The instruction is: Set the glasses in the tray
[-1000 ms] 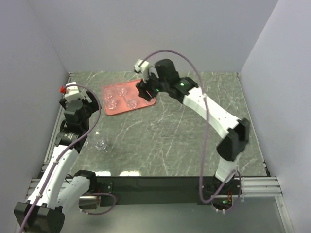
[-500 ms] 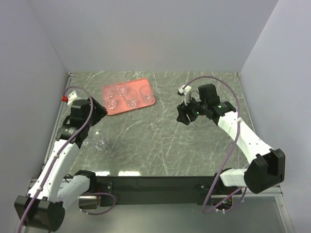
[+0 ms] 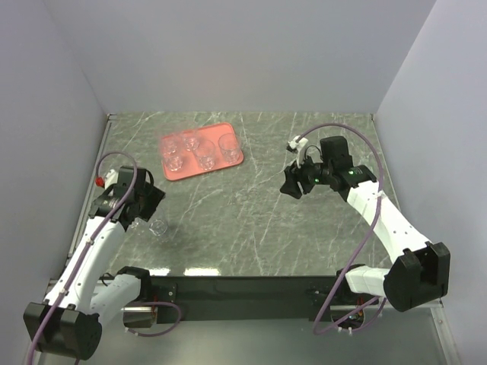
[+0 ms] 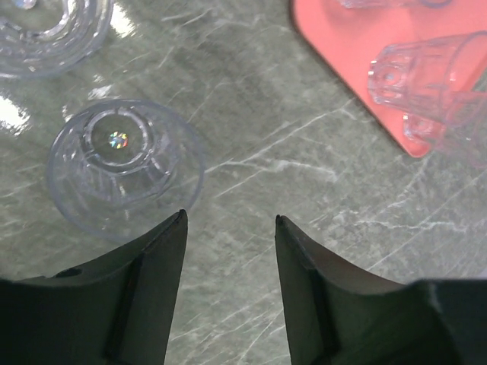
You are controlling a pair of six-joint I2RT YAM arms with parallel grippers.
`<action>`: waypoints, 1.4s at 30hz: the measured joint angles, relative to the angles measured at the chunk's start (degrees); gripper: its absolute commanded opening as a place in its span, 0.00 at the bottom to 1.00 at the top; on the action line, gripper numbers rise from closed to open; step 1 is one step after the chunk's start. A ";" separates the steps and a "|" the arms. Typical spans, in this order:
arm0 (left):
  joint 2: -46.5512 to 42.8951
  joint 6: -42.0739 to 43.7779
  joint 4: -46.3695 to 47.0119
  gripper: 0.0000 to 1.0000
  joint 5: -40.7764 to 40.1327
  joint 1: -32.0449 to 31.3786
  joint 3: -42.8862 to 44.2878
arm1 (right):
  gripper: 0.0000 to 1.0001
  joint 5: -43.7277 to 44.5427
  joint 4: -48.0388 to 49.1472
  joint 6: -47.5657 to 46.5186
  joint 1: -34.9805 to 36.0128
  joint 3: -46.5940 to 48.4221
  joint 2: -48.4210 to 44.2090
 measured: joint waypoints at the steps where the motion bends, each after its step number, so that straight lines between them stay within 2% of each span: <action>1: 0.17 -0.50 -0.20 0.54 0.00 0.00 -0.31 | 0.62 -0.09 0.00 0.02 -0.02 -0.20 0.00; 11: 8.66 -1.29 0.28 0.49 0.07 0.00 -3.32 | 0.62 -0.79 0.17 0.00 -1.03 -0.46 0.00; 15: 10.25 -1.29 1.42 0.43 0.02 0.00 -3.39 | 0.62 -0.87 0.17 0.00 -1.14 -0.46 0.00; 18: 12.24 -1.25 2.36 0.32 0.04 0.00 -3.39 | 0.62 -0.87 0.17 0.00 -1.18 -0.46 0.00; 20: 13.77 -1.33 3.04 0.20 0.07 0.00 -3.39 | 0.62 -0.87 0.17 -0.02 -1.20 -0.46 0.00; 24: 15.37 -0.68 4.07 0.10 -0.07 0.15 -2.62 | 0.61 -0.85 0.17 -0.09 -1.31 -0.46 -0.02; 25: 15.65 -0.22 4.00 0.01 -0.02 0.15 -2.34 | 0.61 -0.87 0.17 -0.17 -1.40 -0.48 -0.02; 35: 14.88 8.24 10.49 0.00 5.11 0.22 -0.15 | 0.61 -0.85 0.28 -0.44 -1.68 -1.14 -0.94; 42: 24.13 9.18 14.93 0.00 8.94 -0.57 10.40 | 0.61 -0.85 0.31 -0.46 -2.05 -1.20 -1.05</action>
